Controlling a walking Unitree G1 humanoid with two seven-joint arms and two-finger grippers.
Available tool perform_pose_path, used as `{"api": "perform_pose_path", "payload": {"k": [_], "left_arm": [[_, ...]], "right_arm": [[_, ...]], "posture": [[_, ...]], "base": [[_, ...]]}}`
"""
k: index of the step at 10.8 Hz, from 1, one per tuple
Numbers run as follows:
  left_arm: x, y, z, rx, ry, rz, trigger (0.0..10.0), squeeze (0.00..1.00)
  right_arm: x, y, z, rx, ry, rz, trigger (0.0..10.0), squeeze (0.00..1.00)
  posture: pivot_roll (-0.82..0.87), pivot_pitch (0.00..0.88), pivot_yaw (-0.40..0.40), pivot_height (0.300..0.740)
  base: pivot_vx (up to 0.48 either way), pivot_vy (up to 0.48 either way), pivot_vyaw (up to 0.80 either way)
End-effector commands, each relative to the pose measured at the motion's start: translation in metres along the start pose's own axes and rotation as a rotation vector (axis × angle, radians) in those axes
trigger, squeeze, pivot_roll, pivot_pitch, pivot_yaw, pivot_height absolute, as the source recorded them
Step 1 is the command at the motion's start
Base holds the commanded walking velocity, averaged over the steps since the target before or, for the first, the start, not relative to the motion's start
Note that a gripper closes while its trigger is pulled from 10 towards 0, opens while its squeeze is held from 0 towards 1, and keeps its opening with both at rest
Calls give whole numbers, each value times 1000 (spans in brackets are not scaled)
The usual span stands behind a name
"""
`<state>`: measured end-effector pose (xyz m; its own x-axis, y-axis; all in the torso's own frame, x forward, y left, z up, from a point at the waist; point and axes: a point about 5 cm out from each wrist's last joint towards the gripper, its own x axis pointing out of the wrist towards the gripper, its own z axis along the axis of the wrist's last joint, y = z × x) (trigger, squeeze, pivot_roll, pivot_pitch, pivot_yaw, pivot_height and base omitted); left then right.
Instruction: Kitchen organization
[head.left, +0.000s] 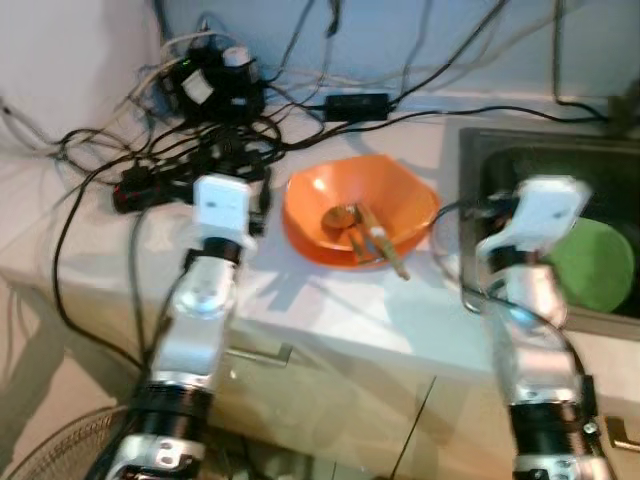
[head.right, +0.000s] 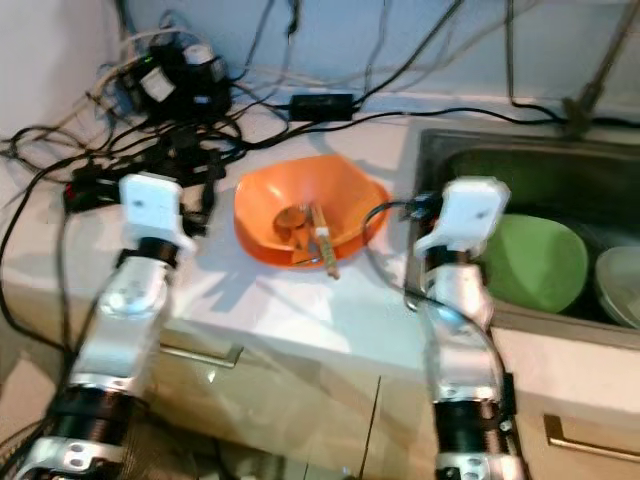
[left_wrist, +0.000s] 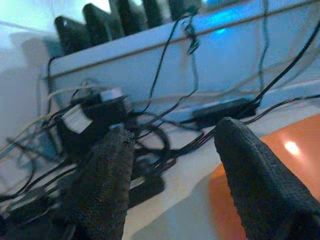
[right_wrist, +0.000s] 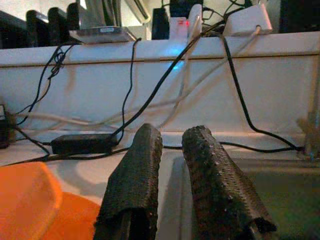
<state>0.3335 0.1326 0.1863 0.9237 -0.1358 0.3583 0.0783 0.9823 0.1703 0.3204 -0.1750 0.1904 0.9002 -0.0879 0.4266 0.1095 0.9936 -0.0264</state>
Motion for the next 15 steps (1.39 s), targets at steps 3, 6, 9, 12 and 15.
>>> {"api": "perform_pose_path", "payload": {"k": [3,6,9,12,15], "left_arm": [[2,2,-1,2,-51,24,10000,0],[3,2,3,5,-80,33,10000,0],[9,12,18,22,-144,81,10000,0],[10,20,24,23,-164,119,10000,0],[11,25,36,30,-204,141,10000,0]], "right_arm": [[4,1,9,-1,-40,-17,10000,0],[6,-1,13,3,-50,-27,10000,0],[9,-2,19,7,-66,-30,10000,0],[8,1,18,4,-56,-13,10000,0],[8,0,16,8,-42,-11,10000,0]], "posture": [[60,29,119,740],[59,36,119,740],[56,47,118,740],[61,55,117,740],[62,58,116,740]], "base": [[0,-349,0],[0,-358,0],[0,-360,0],[0,-115,0],[0,0,0]]}}
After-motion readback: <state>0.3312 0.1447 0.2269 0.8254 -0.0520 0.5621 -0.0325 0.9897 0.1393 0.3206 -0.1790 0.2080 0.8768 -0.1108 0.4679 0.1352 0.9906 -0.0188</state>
